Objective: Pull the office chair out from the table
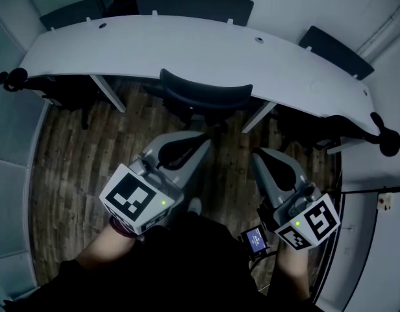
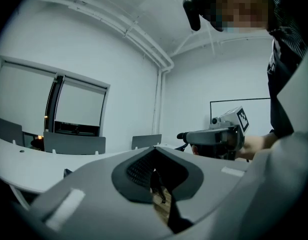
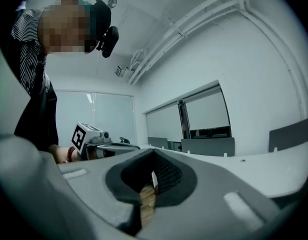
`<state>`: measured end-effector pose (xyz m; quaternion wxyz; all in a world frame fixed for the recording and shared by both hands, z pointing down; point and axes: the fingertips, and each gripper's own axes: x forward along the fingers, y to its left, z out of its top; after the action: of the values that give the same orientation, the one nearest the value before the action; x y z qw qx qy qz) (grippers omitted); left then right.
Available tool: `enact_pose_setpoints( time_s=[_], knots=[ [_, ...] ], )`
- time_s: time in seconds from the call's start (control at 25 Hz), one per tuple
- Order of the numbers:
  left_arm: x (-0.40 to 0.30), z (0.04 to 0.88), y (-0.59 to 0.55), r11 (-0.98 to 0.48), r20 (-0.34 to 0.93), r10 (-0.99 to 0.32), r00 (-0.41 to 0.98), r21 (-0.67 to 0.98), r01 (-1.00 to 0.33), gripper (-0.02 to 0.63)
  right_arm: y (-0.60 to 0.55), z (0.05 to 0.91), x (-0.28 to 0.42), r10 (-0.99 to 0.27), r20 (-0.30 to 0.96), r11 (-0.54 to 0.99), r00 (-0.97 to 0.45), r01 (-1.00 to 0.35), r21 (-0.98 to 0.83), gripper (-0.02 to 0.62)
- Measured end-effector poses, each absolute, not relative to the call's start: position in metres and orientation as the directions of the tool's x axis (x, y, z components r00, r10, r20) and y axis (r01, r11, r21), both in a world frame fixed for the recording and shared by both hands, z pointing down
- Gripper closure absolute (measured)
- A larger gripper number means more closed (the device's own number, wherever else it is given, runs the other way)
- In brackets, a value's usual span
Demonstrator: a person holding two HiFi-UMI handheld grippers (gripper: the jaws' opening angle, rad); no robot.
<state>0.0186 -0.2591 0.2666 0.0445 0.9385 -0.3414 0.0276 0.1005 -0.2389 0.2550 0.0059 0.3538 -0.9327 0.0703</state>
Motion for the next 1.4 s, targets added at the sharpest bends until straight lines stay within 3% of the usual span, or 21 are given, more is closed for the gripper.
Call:
enact_pose_setpoints(
  time_s=[0.36,0.68,0.92,1.4],
  knots=[
    [0.000,0.287,-0.308,-0.689,0.124,-0.710,0.693,0.076,-0.720,0.601,-0.292,0.272,0.108,-0.624,0.057,0.764,-0.779,-0.624,-0.161,0.594],
    [-0.055,0.303,-0.347,-0.650,0.162,-0.737,0.656,0.095,-0.754,0.601,-0.346,0.283,0.062,-0.597,0.086,0.783,-0.798,-0.603,-0.155,0.594],
    [-0.047,0.287,-0.387,-0.762,0.163,-0.642,0.750,-0.018,-0.648,0.601,-0.386,0.268,0.036,-0.631,0.108,0.760,-0.768,-0.640,-0.108,0.594],
    [-0.064,0.297,-0.465,-0.841,0.117,-0.529,0.840,0.056,-0.538,0.601,-0.460,0.263,0.022,-0.734,0.153,0.660,-0.661,-0.748,-0.068,0.594]
  ],
)
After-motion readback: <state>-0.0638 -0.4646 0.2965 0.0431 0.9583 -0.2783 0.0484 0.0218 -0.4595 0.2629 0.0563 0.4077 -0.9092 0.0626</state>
